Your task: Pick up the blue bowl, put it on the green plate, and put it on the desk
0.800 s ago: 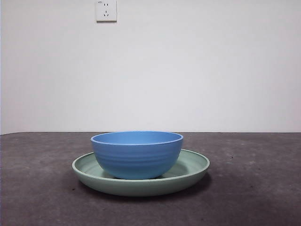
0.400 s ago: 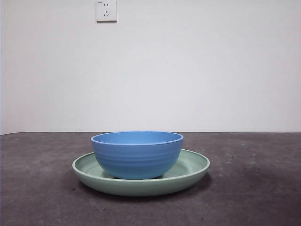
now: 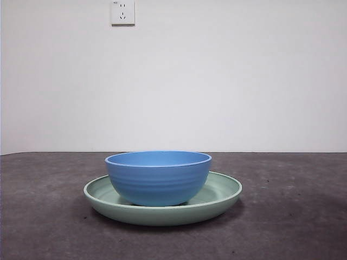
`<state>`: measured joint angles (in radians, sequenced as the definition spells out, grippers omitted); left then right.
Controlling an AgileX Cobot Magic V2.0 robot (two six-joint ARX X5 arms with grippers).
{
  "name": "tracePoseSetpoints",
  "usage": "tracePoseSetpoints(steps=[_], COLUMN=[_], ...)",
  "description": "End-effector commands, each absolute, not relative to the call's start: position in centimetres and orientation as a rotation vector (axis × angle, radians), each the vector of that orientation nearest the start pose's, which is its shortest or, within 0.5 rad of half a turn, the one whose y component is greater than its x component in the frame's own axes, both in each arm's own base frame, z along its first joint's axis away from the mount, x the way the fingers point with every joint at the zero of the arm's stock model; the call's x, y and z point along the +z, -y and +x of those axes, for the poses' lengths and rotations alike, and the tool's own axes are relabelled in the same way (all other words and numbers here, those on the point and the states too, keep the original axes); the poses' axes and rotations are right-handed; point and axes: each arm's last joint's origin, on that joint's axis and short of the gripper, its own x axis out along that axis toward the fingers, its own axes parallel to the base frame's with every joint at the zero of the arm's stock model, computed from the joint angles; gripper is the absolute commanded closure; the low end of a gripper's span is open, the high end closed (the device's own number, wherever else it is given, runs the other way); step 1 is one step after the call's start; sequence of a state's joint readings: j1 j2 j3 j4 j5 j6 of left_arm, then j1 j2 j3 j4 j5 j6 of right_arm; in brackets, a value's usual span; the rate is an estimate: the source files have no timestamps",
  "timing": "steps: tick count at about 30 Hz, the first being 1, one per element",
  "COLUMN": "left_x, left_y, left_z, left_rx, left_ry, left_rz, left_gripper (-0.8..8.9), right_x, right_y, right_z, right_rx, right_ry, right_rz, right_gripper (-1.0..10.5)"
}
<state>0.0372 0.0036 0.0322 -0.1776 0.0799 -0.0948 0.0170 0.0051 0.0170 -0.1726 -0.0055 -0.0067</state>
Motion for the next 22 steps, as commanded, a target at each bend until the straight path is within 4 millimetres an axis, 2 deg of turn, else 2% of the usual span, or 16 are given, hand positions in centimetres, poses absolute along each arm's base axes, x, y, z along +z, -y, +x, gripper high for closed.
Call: tracePoseSetpoints(steps=[1,22], left_x=[14.94,14.94], left_y=[-0.14,-0.14], left_z=[9.56,9.56], left_rx=[-0.033,-0.033], left_ry=[-0.178,-0.178], left_rz=[-0.097,-0.097], left_gripper=[7.53,7.53], right_x=[14.96,15.21], right_y=[-0.14,-0.16], right_z=[9.58,9.62], right_rx=[0.017,0.018], right_ry=[-0.173,-0.147], right_rz=[-0.028,-0.023], right_gripper=[9.3,9.3])
